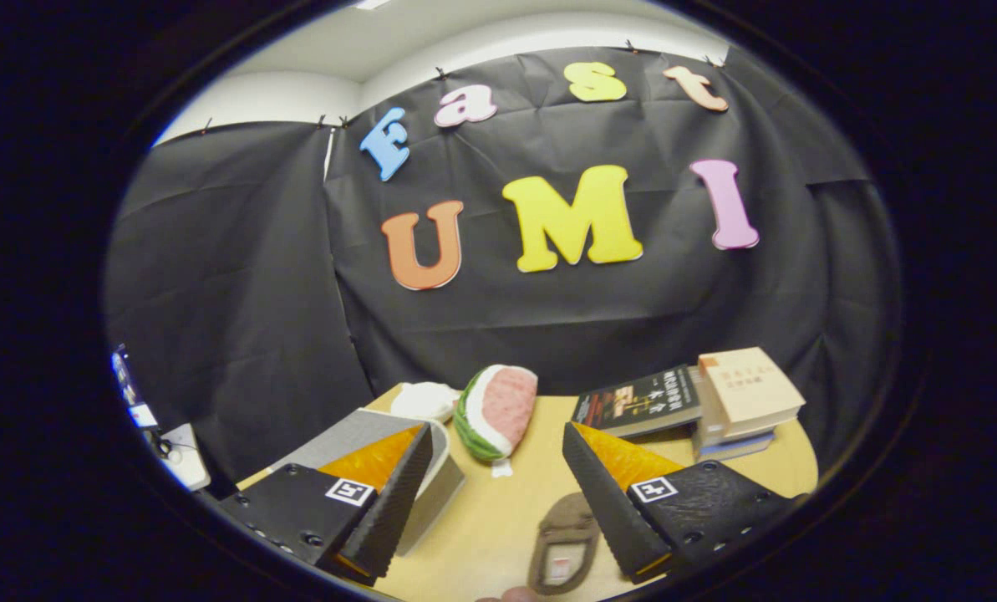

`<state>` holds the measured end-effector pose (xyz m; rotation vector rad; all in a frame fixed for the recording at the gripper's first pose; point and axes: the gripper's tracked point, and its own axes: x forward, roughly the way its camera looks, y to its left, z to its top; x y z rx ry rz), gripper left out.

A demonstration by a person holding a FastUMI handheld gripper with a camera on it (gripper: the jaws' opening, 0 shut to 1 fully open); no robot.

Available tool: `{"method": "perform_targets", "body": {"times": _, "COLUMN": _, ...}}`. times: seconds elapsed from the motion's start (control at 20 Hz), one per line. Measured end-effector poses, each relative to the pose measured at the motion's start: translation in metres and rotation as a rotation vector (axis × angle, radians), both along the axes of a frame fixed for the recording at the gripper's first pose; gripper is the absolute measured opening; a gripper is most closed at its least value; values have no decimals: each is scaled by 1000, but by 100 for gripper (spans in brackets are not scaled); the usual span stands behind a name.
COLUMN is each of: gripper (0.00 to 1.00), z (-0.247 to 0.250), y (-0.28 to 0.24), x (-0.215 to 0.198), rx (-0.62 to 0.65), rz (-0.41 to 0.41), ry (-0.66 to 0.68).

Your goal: Open the storage box then place both shoes into the box .Put the left shoe in first, then the right shoe, with the right side of both shoes facing outward in a uniform manner.

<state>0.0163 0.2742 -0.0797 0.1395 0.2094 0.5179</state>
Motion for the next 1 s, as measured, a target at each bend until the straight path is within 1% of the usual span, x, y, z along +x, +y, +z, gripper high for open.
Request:
{"method": "perform_targets", "body": {"times": 0.15, "gripper": 95, "z": -29, "y": 53, "x": 4, "rx": 9, "rz": 27, "ry": 71}}
{"method": "perform_targets", "body": {"times": 0.35, "gripper": 95, "z": -71, "y": 99, "x": 8, "rx": 14, "rz": 44, "ry": 166}}
{"method": "perform_targets", "body": {"times": 0.45, "gripper": 95, "z": -87, "y": 108, "x": 11, "rx": 26, "rz": 41, "ry": 207}}
{"method": "perform_targets", "body": {"times": 0.8, "gripper": 95, "z": -121, "y": 123, "x": 18, "rx": 46, "rz": 37, "ry": 275}}
{"method": "perform_targets", "body": {"times": 1.0, "gripper": 97, "z": -132, "y": 129, "x": 19, "rx": 107, "rz": 68, "ry": 327}}
